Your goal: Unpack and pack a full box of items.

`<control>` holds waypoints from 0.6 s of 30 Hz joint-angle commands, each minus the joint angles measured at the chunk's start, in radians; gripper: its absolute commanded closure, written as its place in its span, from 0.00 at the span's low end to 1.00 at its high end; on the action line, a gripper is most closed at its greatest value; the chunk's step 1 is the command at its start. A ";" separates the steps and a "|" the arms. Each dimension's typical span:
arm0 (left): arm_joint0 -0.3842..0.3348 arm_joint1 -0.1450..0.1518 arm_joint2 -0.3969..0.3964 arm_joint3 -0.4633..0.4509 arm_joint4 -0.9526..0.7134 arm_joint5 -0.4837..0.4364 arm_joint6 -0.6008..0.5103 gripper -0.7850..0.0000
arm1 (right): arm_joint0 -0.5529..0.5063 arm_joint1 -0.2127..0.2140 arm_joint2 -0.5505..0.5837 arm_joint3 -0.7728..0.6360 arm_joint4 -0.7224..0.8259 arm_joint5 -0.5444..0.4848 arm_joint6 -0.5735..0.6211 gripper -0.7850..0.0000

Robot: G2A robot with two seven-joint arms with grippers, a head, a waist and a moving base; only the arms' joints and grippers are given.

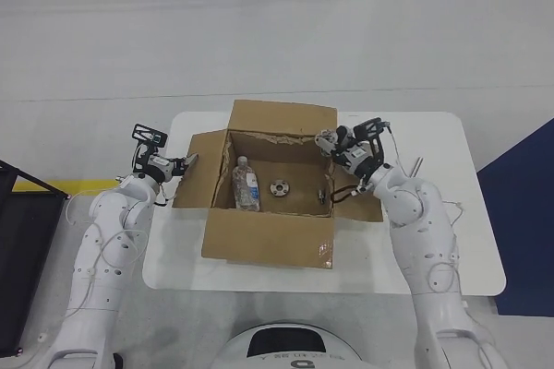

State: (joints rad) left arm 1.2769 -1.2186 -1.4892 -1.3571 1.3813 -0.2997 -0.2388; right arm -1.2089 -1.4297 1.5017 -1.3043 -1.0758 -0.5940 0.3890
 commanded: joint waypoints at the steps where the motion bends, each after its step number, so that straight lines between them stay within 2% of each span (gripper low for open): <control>1: 0.000 0.000 0.000 0.000 0.000 0.000 0.000 0.00 | 0.008 -0.001 -0.028 0.021 -0.022 0.012 -0.021 1.00; 7: 0.000 0.000 0.000 0.000 0.000 0.000 0.000 0.00 | -0.001 0.003 -0.076 0.065 -0.118 0.008 -0.164 1.00; 8: 0.000 0.000 0.000 0.000 0.000 0.000 0.000 0.00 | -0.003 0.004 -0.081 0.072 -0.136 0.004 -0.189 0.97; 9: 0.000 0.000 0.000 0.000 0.000 0.000 0.000 0.00 | -0.003 0.006 -0.086 0.081 -0.150 0.003 -0.211 0.69; 10: 0.000 0.000 0.000 0.000 0.000 0.000 0.000 0.00 | -0.002 0.007 -0.090 0.090 -0.161 0.003 -0.230 0.29; 11: 0.000 0.000 0.000 0.000 0.000 0.000 0.000 0.00 | 0.000 0.008 -0.094 0.099 -0.170 0.006 -0.244 0.00; 18: 0.000 0.000 0.000 0.000 0.000 0.000 0.000 0.00 | -0.007 0.015 -0.095 0.130 -0.191 0.025 -0.403 0.00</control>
State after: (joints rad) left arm 1.2769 -1.2186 -1.4892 -1.3571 1.3813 -0.2997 -0.2388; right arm -1.2068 -1.4175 1.4006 -1.1711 -1.2640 -0.5680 0.0257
